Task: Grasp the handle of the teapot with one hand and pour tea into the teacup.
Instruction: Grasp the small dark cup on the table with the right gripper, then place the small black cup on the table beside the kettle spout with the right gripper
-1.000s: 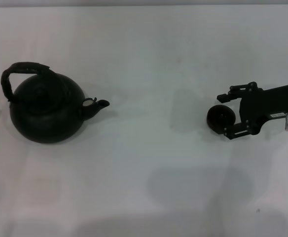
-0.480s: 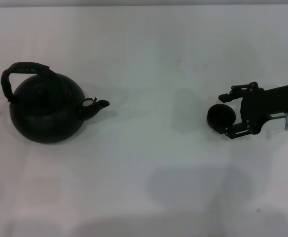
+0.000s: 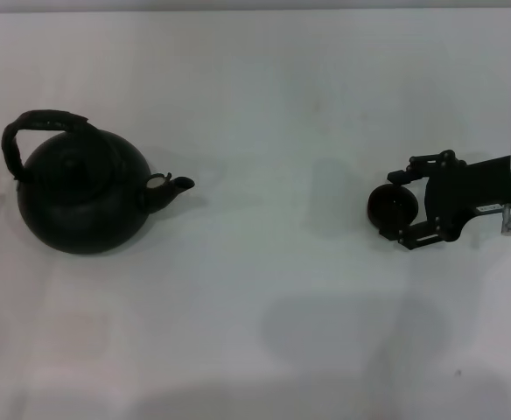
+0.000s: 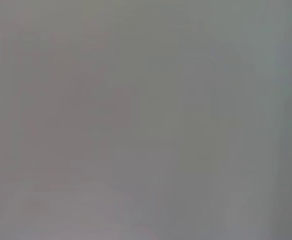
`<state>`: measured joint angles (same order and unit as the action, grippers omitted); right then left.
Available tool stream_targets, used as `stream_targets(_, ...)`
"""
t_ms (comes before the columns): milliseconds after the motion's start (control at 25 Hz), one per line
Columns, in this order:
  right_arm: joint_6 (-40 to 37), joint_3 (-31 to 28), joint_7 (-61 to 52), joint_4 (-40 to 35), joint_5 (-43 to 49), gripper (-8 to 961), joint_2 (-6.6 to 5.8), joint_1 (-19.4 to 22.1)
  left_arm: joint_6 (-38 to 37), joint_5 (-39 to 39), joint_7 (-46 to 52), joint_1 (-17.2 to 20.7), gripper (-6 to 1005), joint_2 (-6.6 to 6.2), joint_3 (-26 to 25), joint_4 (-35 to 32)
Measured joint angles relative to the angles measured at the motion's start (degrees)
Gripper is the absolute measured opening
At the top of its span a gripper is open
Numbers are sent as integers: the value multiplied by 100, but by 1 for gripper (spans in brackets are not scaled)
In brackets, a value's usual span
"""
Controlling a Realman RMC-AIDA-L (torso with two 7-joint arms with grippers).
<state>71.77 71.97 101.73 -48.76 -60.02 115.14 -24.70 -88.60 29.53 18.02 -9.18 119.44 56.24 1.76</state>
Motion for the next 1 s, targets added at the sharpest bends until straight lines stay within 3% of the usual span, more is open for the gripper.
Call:
stream_targets(360,-95,19,3,96,-1,845,8,-54,7,0,0,4,790,-5,0,0)
stream_targets(600,-51,35,-46,76,27,733,10,-71,17,0,0,5,789,-9,0,0)
stream_targets(720,136,48,-163,-57,-1,727,17,-85,19,0,0,-5,789,-9,0,0)
stream_targets(1000,240,479,-509,-300,-179,725,58,-186,19,0,0,-33,789,-9,1,0)
